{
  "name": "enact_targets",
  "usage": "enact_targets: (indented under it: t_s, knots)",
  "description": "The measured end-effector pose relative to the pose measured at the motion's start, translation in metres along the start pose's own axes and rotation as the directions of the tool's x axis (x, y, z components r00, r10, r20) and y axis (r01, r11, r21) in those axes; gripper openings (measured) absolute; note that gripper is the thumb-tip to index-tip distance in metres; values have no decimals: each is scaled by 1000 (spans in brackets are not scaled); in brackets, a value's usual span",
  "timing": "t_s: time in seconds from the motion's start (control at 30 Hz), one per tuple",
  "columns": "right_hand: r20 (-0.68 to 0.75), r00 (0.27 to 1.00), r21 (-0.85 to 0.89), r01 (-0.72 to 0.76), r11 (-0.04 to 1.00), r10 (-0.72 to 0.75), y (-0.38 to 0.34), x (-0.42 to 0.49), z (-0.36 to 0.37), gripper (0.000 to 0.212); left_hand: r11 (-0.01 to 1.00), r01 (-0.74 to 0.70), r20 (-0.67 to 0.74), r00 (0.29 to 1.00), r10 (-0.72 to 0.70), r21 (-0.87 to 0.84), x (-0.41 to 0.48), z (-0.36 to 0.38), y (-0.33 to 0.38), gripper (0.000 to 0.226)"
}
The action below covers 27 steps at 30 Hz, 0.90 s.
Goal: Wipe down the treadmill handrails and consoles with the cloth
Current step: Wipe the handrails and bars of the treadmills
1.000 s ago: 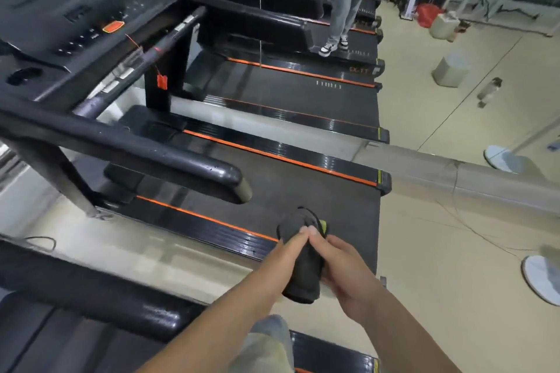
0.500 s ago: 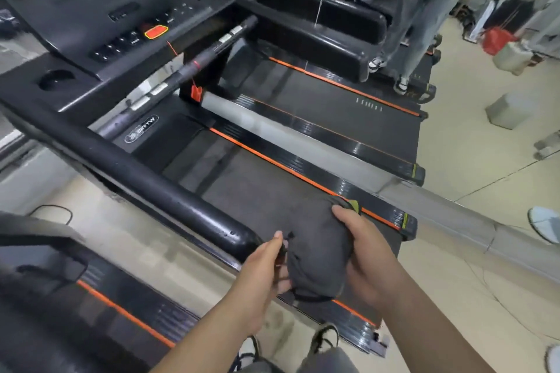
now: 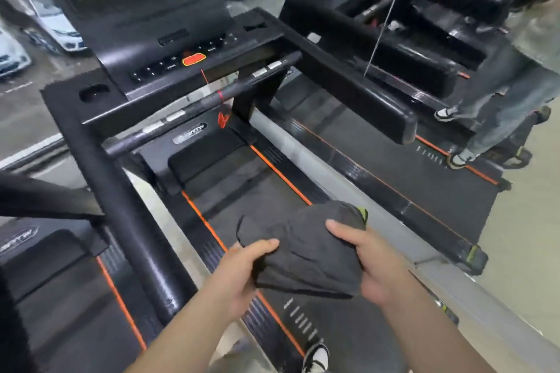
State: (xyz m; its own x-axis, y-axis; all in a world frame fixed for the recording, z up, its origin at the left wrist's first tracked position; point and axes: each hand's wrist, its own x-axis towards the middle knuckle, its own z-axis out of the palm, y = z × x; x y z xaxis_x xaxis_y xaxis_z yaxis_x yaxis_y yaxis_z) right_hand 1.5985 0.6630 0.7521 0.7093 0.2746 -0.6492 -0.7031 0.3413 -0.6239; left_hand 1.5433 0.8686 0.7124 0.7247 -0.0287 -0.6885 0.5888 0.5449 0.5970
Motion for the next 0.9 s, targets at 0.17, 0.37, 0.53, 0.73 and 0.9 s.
enact_targets:
  t_s: [0.17,0.37,0.53,0.73,0.9]
  knots:
    - [41,998,-249,-41,968,52,-15,65,27,30,990,-123,-194,975,107,-72,1,10,40,34]
    - [95,995,-541,21,841,36,-25,140,88,27,951,-296,-324,912,252,-94,24,-15,104,31]
    - [274,952,-525,27,851,139,-61,173,150,27,909,-366,-398,878,266,-200,41,-39,155,36]
    - [415,728,-864,127,488,546,-105,239,219,57,871,-437,-403,856,325,-226,50,-63,210,43]
    - [393,691,-881,473,32,606,-132,306,276,64,853,-520,-512,744,428,-42,76,-83,240,49]
